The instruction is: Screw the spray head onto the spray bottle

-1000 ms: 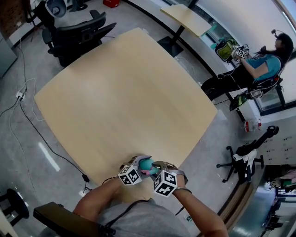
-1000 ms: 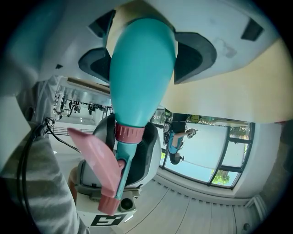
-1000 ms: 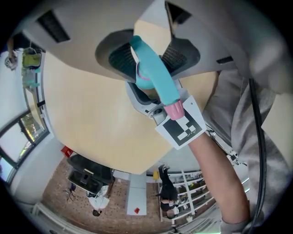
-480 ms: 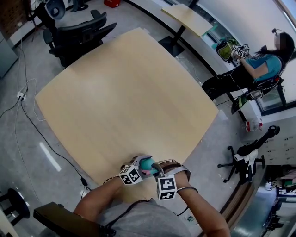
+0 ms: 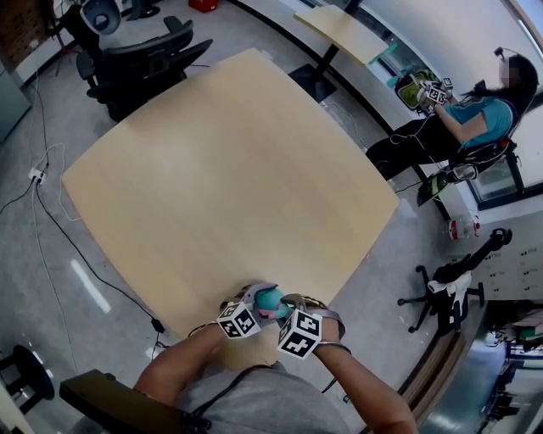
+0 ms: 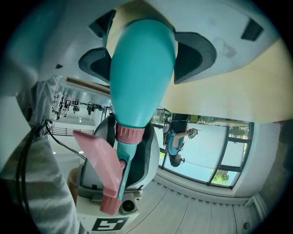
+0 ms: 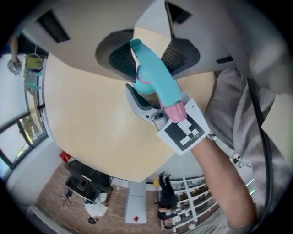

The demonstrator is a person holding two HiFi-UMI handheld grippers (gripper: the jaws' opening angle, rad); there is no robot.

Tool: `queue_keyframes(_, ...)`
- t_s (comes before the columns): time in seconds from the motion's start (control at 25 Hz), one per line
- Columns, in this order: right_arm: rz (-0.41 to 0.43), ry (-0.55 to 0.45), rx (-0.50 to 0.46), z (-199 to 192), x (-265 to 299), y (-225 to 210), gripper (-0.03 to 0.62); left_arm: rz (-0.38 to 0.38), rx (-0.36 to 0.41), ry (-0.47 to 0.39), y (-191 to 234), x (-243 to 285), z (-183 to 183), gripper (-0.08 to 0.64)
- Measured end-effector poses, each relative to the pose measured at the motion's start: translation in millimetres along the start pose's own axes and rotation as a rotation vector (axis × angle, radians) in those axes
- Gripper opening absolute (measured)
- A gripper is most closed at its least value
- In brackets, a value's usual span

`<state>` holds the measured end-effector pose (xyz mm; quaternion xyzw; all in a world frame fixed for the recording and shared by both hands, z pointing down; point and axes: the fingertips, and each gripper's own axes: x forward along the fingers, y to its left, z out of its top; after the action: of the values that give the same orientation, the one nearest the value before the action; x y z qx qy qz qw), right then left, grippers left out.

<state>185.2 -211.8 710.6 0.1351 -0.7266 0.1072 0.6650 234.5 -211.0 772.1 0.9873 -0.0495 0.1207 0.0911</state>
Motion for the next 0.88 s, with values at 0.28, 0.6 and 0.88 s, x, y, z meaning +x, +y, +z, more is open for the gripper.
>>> queue_keyframes(0.28, -0.058, -0.072, -0.350, 16.9, -12.7, 6.1, 0.158, 0.002, -0.015, 0.001, 1.4, 1.1, -0.3, 0.383)
queue_keyframes(0.6, -0.050, 0.019, -0.352, 9.7, -8.7, 5.3, 0.138, 0.010, -0.012, 0.002, 2.3, 3.0, 1.1, 0.383)
queue_keyframes(0.88, -0.119, 0.004, 0.033, 13.1, -1.6, -7.5, 0.138, 0.039, -0.002, -0.003, 4.8, 2.1, -0.6, 0.383)
